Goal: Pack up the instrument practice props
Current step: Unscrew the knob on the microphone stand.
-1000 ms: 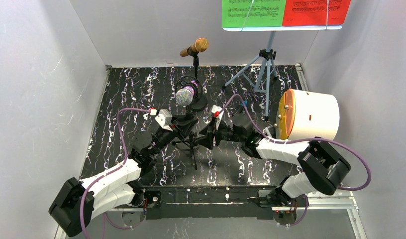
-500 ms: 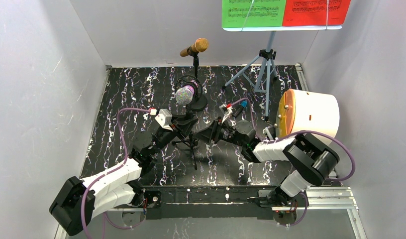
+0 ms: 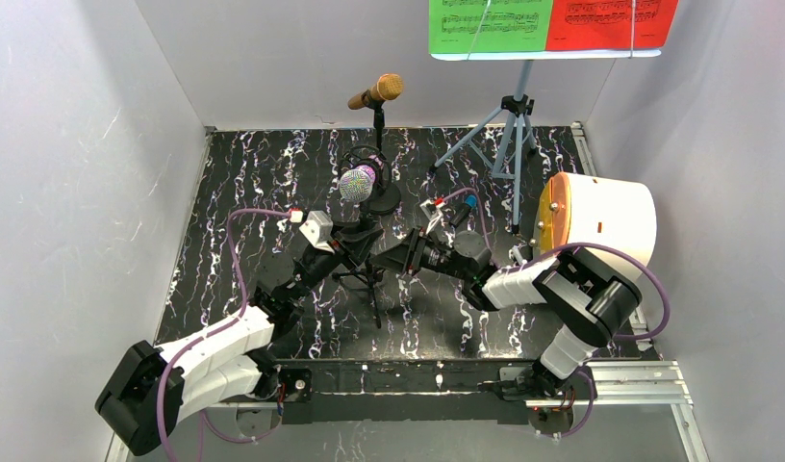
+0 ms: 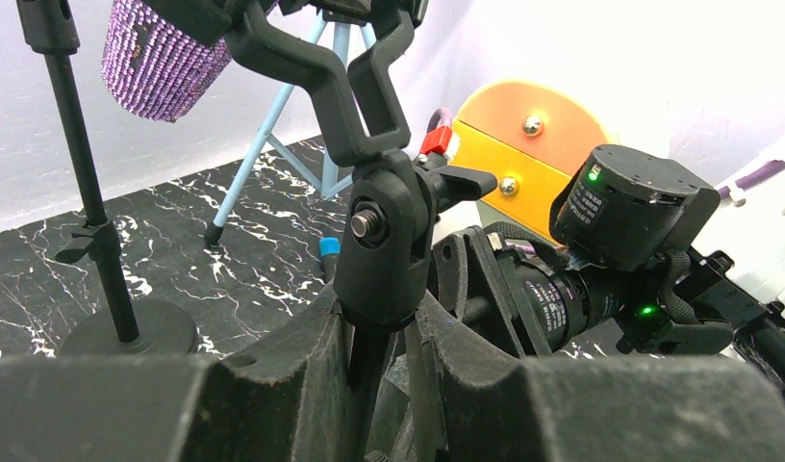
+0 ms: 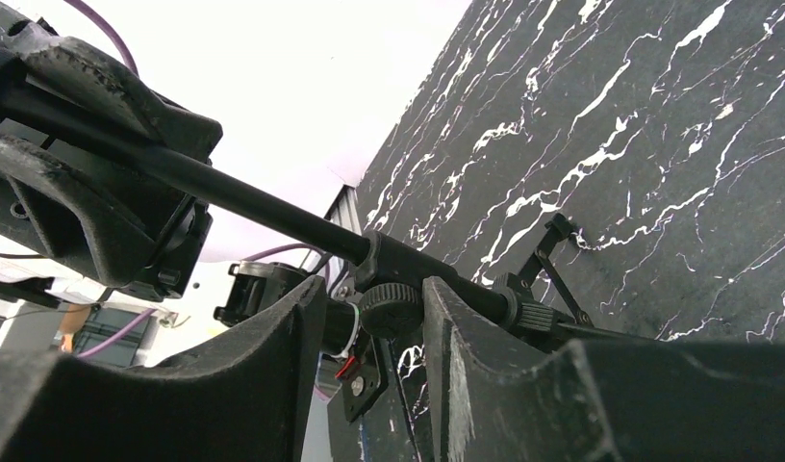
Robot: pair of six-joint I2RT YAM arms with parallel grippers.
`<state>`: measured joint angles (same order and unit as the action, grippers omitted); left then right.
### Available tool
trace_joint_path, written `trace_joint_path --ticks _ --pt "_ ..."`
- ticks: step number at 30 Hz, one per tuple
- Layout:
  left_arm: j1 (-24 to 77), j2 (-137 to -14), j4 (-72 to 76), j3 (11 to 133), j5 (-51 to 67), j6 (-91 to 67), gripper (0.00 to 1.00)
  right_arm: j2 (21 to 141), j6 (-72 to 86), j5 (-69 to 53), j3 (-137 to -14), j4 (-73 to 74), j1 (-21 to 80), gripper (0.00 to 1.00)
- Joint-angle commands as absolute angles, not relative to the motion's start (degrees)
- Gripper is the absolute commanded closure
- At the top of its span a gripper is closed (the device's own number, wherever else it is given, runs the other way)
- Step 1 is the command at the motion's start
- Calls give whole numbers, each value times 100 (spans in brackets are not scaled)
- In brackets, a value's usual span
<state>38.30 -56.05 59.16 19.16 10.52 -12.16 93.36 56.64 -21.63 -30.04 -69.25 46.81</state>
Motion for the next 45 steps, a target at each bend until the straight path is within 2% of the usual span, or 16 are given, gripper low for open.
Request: trace_joint_path --ticks 1,5,7,10,12,13,18,22,33,36,45 --pt "3757 -5729 5291 1705 901 -1163 100 9325 5867 -2469 -3277 -7471 4590 51" --pt "3757 -5731 5291 1703 921 -1152 100 9387 6010 -2670 -3305 -7533 4546 54" --pt "3762 -5730 5291 1696 923 -1157 100 9432 6041 -2734 -3297 -7575 4516 60" --pt "3762 -5730 5291 1705 923 -1151 100 9506 6048 -2848 -3320 -7620 4462 77" --pt "3757 -5731 5291 1705 932 -1144 100 9577 6007 -2987 -3358 -7677 4420 97" --pt "3761 -5724 5291 1705 926 -1143 100 9614 5965 -3051 -3378 -7707 4409 99" --pt "3757 -5674 5274 1705 947 -1153 100 9776 5428 -3566 -3592 -7643 4370 99" --pt "3759 -5644 5256 1701 964 -1157 100 9709 4539 -3938 -3843 -6897 4356 99" --pt "3754 -5547 5229 1704 997 -1186 100 9116 98 -3969 -4109 -4186 4346 99" --pt "3758 -5589 5229 1722 1044 -1196 100 9055 -1009 -4115 -4012 -3902 4351 99" --pt "3757 -5607 5229 1696 989 -1187 100 8736 -3737 -2799 -3854 -3210 4554 99"
